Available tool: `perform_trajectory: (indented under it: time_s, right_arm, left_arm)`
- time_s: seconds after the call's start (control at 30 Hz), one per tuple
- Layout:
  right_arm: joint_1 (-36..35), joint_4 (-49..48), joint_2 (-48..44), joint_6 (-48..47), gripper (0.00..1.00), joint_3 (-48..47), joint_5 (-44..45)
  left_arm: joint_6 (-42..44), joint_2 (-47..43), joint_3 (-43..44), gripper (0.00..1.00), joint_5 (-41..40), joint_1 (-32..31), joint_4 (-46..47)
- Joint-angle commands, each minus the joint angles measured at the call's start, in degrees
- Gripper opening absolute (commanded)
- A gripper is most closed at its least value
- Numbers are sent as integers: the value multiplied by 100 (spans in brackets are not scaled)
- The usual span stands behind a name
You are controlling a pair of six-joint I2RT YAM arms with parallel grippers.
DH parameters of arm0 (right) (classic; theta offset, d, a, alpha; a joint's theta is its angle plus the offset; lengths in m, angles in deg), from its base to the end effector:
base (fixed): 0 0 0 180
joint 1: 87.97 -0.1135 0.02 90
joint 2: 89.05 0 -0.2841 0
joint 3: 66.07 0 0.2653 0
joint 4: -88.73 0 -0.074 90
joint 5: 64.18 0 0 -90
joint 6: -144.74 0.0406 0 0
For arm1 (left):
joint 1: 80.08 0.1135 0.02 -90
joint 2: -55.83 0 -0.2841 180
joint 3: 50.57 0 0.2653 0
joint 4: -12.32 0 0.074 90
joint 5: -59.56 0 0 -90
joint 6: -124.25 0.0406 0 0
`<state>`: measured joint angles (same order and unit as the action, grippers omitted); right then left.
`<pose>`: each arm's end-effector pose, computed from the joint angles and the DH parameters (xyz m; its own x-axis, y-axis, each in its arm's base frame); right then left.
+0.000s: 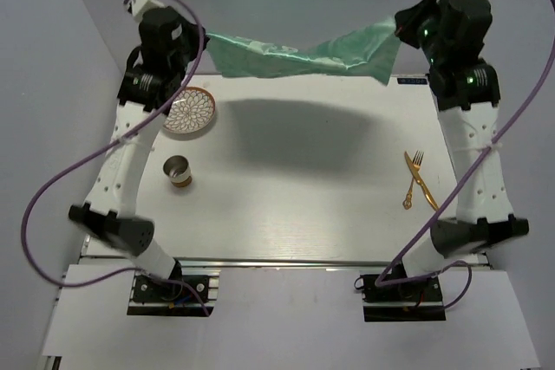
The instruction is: Set the dinner table for one person
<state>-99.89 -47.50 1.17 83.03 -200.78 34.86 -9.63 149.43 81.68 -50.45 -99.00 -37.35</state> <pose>0.3188 0.0608 0.5849 -0.0130 0.4756 -0.8796 -0.0501 0.8782 0.4756 0.3404 -0.1020 0.5413 -0.1213 -0.6469 -0.7528 -0.1347 0.7621 -0.6332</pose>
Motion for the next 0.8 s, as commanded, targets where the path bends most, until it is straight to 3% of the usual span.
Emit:
perform_trajectory:
  time_s: [0.0,0.07,0.1,0.17,0.2,0.33,0.37,0.4,0.43,0.47,0.5,0.57,0.63,0.73,0.77]
  right_arm:
    - [181,-633,-869,-376,0,1242,-648]
    - [269,-1546,-1434,-377,0,2560,-710]
    - [304,-1854,-2011,-369,0,3889,-737]
    - [348,-2512,-2507,-334,0,5553,-728]
    - [383,-2620,-2909,-255,0,5990,-702]
    - [401,-2648,-3983,167,0,7889,-351]
    - [401,-2570,-4220,263,0,8224,-254]
    - [410,-2482,-4753,404,10,8549,-132]
    - [410,-2377,-5046,640,33,9109,-148]
    - [410,-2245,-5319,781,75,9332,-139]
    - [393,-1922,-5948,905,89,9535,-157]
    - [410,-1700,-6740,985,89,9861,-35]
    - [393,-1497,-7008,968,89,9792,54]
    - [393,-1479,-6528,889,89,9328,230]
    - [384,-1488,-5768,827,89,9169,178]
  left_arm:
    - [398,-1158,-1703,0,453,90,1544]
    - [433,-1824,-2728,0,542,90,2337]
    - [380,-2002,-3646,0,681,90,2472]
    - [101,-2563,-4574,0,788,90,2761]
    - [-40,-2766,-5588,0,919,90,2842]
    - [-946,-3847,-7823,0,1008,2,2914]
    - [-1217,-4076,-8187,8,1130,-50,2756]
    - [-1289,-4304,-8530,22,1261,-51,2650]
    - [-1507,-4768,-8995,40,1402,-51,2353]
    - [-1501,-5059,-9147,98,1456,-51,1741]
    - [-1492,-5654,-9219,98,1456,-51,1361]
    - [-1291,-6290,-9062,98,1167,-51,266]
    - [-993,-6931,-8747,98,921,-51,-153]
    - [-746,-6525,-7955,98,788,-51,-558]
    - [-702,-6243,-7632,98,814,-51,-559]
